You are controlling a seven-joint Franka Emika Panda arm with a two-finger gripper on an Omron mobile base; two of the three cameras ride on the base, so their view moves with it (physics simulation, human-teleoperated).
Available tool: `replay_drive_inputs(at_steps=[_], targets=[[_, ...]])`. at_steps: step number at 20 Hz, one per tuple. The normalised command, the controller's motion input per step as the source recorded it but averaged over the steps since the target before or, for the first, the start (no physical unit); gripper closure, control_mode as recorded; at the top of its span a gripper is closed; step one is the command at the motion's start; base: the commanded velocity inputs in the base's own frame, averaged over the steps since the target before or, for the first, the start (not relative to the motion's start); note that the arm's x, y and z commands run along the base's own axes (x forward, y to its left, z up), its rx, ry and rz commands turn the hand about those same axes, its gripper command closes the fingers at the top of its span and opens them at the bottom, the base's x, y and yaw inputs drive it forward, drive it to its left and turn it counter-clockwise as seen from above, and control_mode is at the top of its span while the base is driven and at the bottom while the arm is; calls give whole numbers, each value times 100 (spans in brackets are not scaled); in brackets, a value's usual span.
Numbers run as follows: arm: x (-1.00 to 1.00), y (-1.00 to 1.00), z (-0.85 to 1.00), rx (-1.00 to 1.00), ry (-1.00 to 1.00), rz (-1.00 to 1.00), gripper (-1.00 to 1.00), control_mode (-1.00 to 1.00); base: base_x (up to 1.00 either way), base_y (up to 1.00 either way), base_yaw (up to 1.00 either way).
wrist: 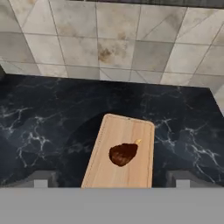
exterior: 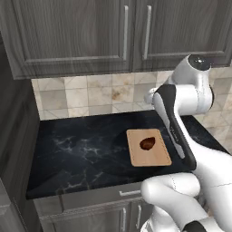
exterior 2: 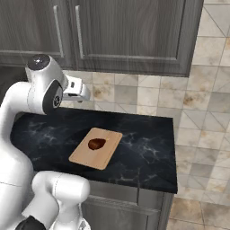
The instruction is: Open the cabinet, retrieve the rolling pin, and place it next to the meat on the cutting board to prepare for tenderizing.
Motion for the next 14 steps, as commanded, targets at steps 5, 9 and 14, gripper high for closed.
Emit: replay_drive_inputs(at_steps=[5,9,14], targets=[[-27,2,59,0,-57,0,-100,-100,0,0,0],[-9,0,77,0,-49,0,-100,-100,0,0,0],[0,2,77,0,-42,0,-100,-100,0,0,0]])
